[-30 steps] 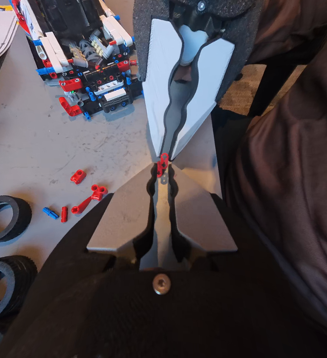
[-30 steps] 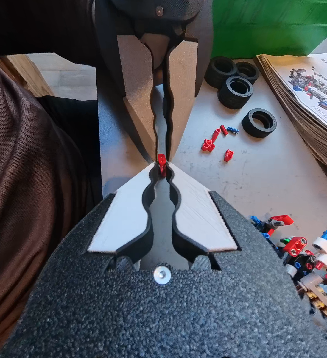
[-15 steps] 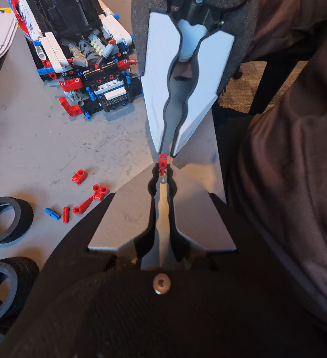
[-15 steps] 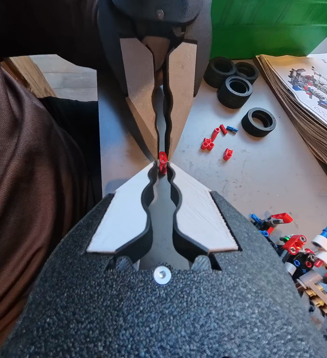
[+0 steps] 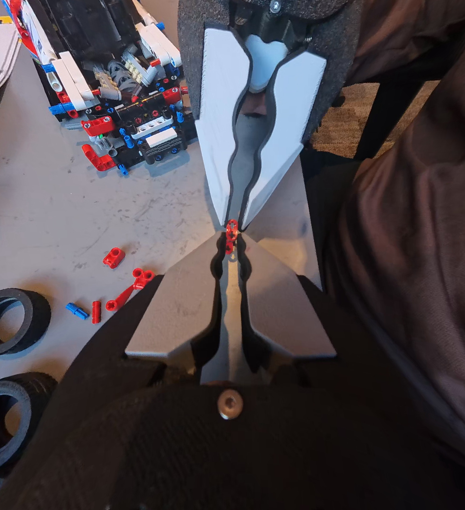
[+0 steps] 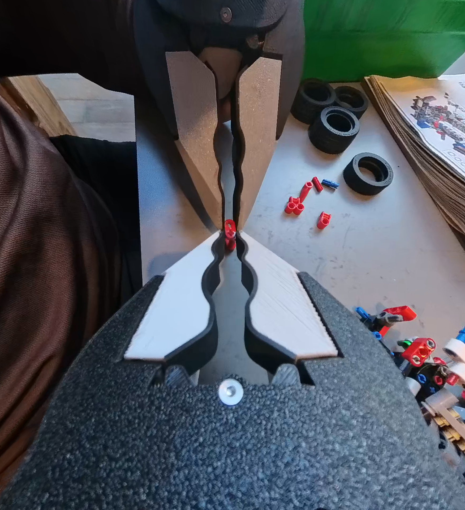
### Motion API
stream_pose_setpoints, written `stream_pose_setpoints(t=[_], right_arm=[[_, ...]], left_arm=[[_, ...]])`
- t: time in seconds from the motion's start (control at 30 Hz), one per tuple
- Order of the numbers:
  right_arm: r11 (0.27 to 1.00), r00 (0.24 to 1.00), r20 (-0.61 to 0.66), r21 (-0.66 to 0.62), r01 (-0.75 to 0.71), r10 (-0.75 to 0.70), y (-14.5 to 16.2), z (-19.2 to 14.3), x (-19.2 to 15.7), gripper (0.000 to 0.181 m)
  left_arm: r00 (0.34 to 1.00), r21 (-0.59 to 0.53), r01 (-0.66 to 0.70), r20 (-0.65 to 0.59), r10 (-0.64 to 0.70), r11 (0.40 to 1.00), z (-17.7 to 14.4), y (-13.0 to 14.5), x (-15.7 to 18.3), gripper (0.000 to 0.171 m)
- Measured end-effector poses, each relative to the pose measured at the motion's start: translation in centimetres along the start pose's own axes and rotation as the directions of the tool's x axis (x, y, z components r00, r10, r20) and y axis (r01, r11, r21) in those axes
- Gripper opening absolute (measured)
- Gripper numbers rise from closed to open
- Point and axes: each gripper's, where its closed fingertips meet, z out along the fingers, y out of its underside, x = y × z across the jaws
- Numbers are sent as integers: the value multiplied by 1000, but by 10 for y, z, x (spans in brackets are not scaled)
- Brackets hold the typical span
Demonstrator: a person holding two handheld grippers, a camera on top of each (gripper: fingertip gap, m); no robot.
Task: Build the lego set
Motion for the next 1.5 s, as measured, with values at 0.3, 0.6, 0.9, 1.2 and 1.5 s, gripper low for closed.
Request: stream_pose_setpoints(t=[0.3,0.6,0.9,1.2,1.5], right_arm=[[999,1000,-12,-32,6,-7,4,3,1,7],[999,1000,-8,-47,-1,0,6,5,2,7],[998,1000,-5,-60,-11,10,7,7,3,7],[998,1000,3,-60,-20,20,7,7,3,7],[998,1000,0,-67,-15,15,8,8,2,7]], left_arm=[[1000,-17,-2,11,2,1000,2,4,-2,4],[1000,-26,0,17,1,1000,4,6,-4,4],[1000,-33,0,26,1,999,3,7,-5,4],[1000,-35,5,21,-5,999,4,7,-5,4],[1000,-70,-16,26,18,997,4,8,-5,4]])
